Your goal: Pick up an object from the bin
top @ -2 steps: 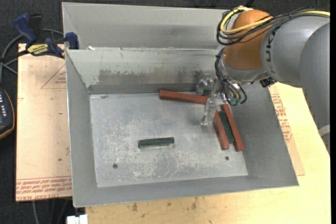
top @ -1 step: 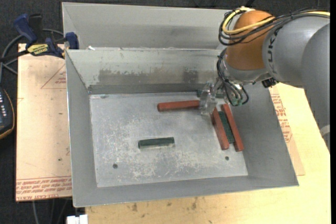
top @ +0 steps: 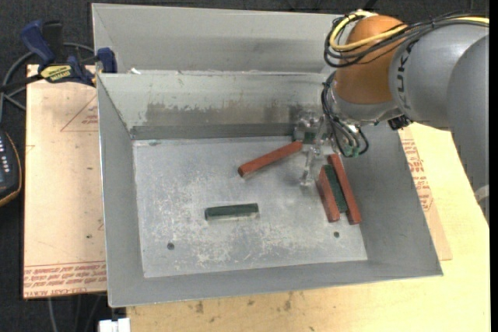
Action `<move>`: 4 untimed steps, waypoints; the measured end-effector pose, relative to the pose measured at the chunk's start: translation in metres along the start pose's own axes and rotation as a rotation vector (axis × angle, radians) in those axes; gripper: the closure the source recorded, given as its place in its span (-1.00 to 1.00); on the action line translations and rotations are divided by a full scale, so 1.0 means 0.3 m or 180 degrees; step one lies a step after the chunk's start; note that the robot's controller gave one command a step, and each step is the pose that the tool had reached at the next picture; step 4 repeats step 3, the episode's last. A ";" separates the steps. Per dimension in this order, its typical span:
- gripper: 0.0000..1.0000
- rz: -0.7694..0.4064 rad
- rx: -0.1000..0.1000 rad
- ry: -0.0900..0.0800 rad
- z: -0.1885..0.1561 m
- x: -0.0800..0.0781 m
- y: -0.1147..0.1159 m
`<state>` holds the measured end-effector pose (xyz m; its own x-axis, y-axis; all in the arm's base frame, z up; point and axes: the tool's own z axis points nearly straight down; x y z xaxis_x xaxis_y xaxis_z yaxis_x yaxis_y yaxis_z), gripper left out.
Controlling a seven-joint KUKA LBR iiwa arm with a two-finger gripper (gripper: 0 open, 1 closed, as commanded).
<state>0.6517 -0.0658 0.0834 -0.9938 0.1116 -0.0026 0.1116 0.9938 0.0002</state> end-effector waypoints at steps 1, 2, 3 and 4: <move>-1.00 -0.0022 -0.0011 0.0006 0.046 0.024 0.212; 1.00 -0.0007 -0.0002 -0.0001 0.041 0.020 0.197; 1.00 -0.0608 -0.0007 -0.0021 -0.417 0.193 0.311; 1.00 -0.0608 -0.0007 -0.0021 -0.417 0.193 0.311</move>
Offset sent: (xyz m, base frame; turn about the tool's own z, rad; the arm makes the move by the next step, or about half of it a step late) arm -0.0006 0.0586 -0.0134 0.0001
